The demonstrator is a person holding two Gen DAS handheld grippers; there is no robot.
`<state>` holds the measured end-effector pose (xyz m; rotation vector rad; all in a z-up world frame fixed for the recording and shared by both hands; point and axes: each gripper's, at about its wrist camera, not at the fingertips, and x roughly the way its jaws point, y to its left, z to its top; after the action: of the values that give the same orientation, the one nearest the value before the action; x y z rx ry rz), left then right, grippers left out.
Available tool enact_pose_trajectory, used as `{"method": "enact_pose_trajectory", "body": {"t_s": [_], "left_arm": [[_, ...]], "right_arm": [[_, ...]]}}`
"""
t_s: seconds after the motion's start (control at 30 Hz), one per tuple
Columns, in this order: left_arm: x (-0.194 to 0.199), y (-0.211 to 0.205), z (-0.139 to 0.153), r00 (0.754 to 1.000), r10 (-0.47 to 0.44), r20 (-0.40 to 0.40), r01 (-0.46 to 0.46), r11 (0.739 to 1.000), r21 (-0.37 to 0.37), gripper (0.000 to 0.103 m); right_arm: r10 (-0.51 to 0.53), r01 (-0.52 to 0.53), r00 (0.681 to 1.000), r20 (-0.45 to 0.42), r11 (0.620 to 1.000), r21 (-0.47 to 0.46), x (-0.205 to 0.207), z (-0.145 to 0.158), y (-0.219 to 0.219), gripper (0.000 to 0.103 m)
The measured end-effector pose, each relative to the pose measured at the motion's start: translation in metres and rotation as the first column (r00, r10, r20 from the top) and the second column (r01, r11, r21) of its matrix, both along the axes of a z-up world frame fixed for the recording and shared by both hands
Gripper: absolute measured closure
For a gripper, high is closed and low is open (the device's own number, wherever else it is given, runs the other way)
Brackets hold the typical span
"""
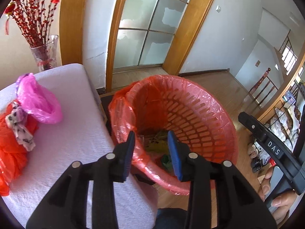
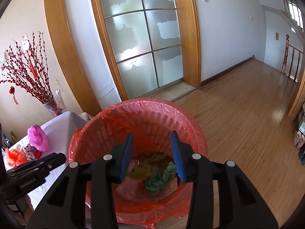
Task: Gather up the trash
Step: 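Carry the green and lime-green bags over the red basket and open both grippers, then grasp the pink bag with the right gripper while the left gripper grasps the orange bag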
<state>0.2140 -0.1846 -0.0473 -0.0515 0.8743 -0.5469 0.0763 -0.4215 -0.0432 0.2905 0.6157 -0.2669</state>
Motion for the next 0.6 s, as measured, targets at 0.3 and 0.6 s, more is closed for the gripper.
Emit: {"method": "enact_pose_trajectory", "body": {"t_s": [0.3, 0.6], "left_arm": [[-0.022, 0.051, 0.011, 0.991, 0.105, 0.081, -0.109, 0.993, 0.044, 0.060], [-0.050, 0.131, 0.030, 0.951, 0.245, 0.188, -0.260, 0.964, 0.061, 0.056]], "right_arm": [[0.060, -0.060, 0.998, 0.008, 0.998, -0.033, 0.000, 0.007, 0.033, 0.062], [0.188, -0.188, 0.982, 0.013, 0.981, -0.054, 0.007, 0.015, 0.094, 0.062]]}}
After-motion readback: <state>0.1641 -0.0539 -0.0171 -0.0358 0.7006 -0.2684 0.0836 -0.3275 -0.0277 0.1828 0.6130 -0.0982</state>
